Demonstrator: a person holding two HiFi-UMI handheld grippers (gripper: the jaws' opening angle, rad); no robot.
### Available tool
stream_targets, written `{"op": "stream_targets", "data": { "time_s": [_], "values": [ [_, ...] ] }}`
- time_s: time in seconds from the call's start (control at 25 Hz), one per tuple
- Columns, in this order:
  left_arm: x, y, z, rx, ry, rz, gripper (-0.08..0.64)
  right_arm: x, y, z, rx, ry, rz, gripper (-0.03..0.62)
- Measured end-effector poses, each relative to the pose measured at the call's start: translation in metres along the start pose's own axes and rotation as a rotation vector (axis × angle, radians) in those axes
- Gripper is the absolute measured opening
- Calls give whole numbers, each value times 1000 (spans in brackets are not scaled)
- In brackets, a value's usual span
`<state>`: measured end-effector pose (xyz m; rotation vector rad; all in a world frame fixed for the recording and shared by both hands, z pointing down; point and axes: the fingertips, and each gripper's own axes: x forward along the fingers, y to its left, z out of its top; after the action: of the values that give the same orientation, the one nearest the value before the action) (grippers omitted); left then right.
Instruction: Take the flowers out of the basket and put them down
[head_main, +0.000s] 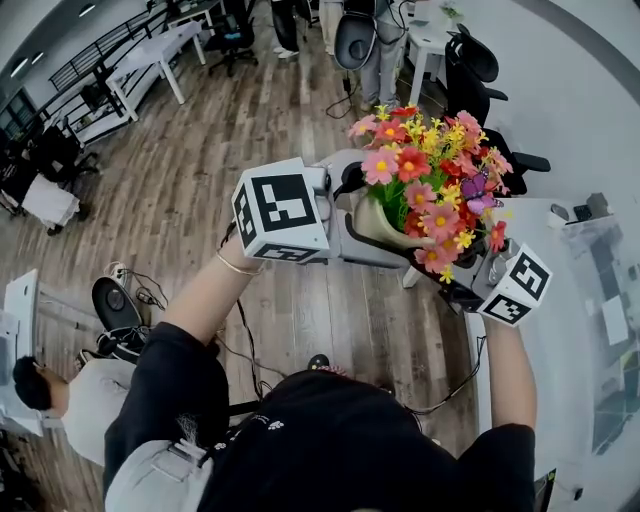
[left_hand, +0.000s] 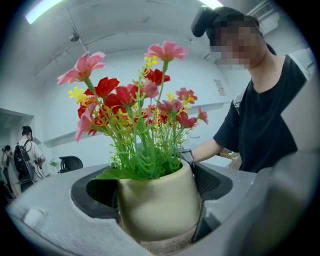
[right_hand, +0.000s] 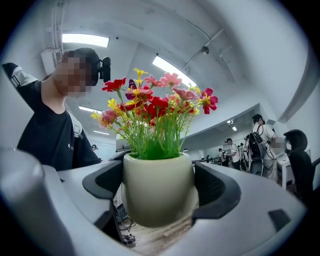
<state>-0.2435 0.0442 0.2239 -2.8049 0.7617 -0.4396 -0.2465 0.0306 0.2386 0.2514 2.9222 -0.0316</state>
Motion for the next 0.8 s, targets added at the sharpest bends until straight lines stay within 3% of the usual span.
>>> {"op": "stream_targets", "data": {
  "time_s": [0.8],
  "values": [
    [15, 27, -24, -21, -7, -43, 476, -1, -33, -17, 5, 36, -42, 457]
  ]
}}
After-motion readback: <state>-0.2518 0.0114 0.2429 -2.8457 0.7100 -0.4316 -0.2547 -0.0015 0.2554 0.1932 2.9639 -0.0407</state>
